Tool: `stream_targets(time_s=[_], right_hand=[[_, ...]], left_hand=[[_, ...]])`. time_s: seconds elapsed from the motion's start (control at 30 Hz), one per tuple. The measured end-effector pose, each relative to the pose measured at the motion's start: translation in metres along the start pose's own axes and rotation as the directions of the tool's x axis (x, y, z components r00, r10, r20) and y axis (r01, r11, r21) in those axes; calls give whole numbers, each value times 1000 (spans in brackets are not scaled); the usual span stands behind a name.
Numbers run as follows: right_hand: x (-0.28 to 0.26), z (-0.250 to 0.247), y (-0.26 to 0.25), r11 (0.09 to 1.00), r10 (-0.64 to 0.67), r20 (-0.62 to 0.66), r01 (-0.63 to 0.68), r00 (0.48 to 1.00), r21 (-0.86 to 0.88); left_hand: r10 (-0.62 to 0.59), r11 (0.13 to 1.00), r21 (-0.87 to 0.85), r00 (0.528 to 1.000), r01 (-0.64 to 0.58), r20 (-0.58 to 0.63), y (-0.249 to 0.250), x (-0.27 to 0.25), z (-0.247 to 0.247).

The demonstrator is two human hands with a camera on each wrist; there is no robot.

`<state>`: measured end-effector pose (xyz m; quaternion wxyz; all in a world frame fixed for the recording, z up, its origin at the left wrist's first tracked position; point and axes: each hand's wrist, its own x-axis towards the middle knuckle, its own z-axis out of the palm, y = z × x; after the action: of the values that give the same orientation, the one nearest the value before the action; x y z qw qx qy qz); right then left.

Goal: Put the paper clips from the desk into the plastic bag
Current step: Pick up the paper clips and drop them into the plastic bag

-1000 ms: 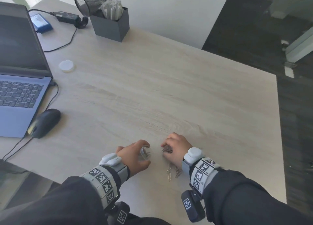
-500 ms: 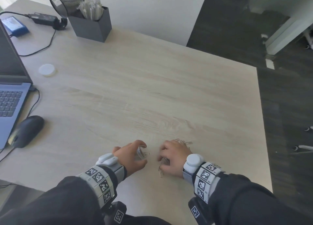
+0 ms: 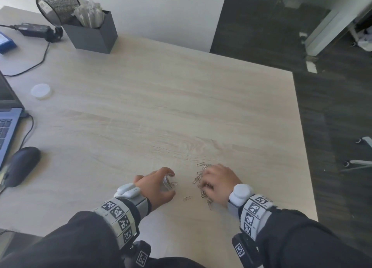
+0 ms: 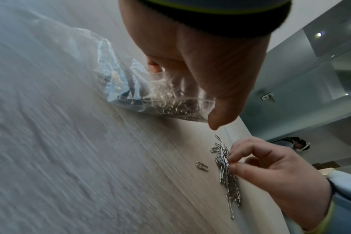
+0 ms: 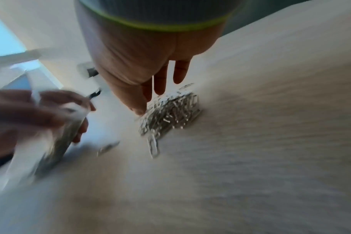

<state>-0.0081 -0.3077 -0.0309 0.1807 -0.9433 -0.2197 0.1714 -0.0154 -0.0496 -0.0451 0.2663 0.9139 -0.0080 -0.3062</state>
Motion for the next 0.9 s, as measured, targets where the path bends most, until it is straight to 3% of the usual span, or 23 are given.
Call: stream_targets(time_s=[0.1,0.17,0.23,0.33,0.67,0.9], right_hand=[[-5,-11,15,931,340,-100,-319,935,177],[-8,-15,21,853,484,-20,-467,875,233],[-10,-17,20,849,487,92,-495,869,185],[-11,-13,12,906,399,155,-414,904,84],[-15,3,4,898,394,56,-398,917,187],[-18,0,14,807,513,49,-502,857,311]], left_hand=[[1,1000,17,1000,-1,-12,4,0,1],[9,1000,27,1000,-9,-11,7,-1,0],[11,999,32,1000,-10,-5,10,-1,1],[11,1000,27,1000,-11,1,11,0,3],[73,996,51,997,-71,-23,28,-1,3],[59,996,61,998,-59,6,29,4,9]])
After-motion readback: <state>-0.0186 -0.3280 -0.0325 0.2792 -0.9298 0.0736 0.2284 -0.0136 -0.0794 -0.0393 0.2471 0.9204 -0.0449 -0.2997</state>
